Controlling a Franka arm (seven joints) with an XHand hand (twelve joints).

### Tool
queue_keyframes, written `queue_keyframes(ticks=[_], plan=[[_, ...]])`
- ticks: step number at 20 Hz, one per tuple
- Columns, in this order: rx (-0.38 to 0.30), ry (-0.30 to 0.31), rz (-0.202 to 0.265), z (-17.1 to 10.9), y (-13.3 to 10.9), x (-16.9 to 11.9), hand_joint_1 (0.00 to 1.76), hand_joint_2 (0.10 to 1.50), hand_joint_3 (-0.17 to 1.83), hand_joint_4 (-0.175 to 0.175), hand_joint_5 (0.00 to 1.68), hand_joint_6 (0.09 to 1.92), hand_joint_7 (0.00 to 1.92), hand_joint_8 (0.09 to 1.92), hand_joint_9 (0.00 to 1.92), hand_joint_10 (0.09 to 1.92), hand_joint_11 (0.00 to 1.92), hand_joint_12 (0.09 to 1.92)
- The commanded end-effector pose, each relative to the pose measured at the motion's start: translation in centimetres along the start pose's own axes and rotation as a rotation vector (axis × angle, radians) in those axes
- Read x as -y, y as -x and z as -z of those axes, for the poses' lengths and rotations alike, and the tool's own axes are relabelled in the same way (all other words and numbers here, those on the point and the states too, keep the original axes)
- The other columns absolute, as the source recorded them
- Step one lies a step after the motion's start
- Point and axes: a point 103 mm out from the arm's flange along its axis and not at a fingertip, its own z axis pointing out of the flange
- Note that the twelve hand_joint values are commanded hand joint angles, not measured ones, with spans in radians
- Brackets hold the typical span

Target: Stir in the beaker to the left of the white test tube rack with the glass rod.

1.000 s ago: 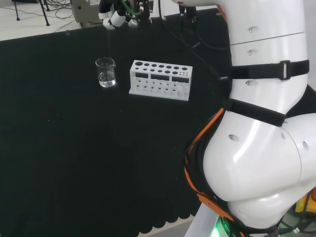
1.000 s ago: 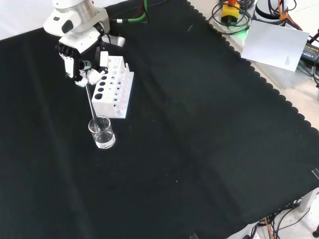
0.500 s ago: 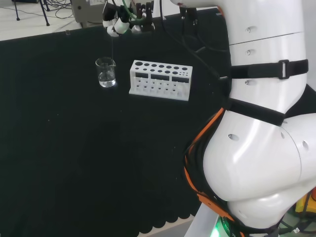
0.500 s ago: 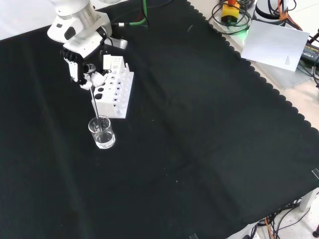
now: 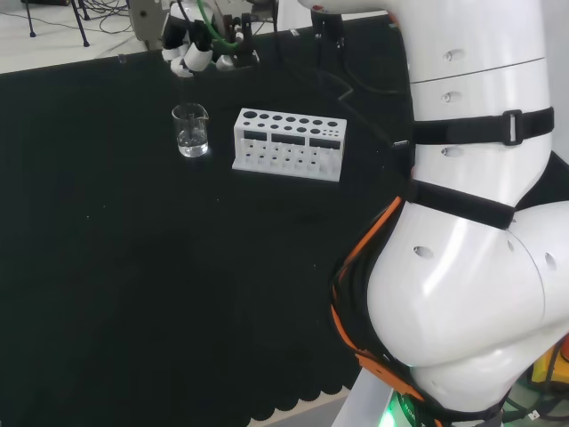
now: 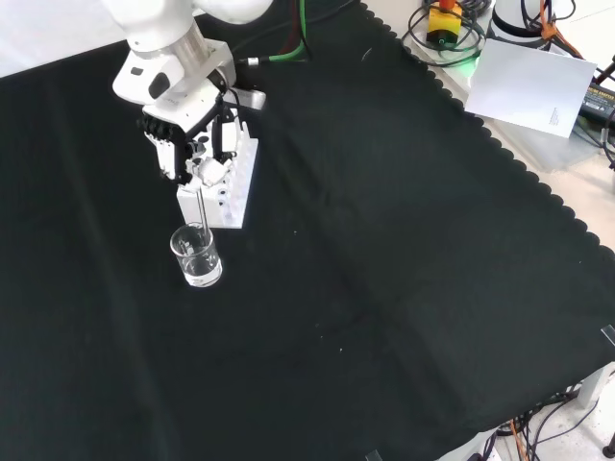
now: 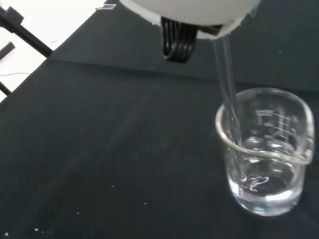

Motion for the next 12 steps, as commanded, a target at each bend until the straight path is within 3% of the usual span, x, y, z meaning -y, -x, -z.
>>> queue_keyframes(ticks=[1, 12], plan=[[0.012, 0.007, 0.017, 0.6, -1.1, -1.4, 1.3, 0.69, 0.77, -0.175, 1.05, 0.82, 1.15, 1.23, 1.7, 0.96, 1.76, 0.84], [0.022, 0.013, -0.033, 1.8, 4.0, -2.4, 1.3, 0.7, 0.77, -0.175, 1.05, 0.83, 1.15, 1.23, 1.71, 0.96, 1.76, 0.84]])
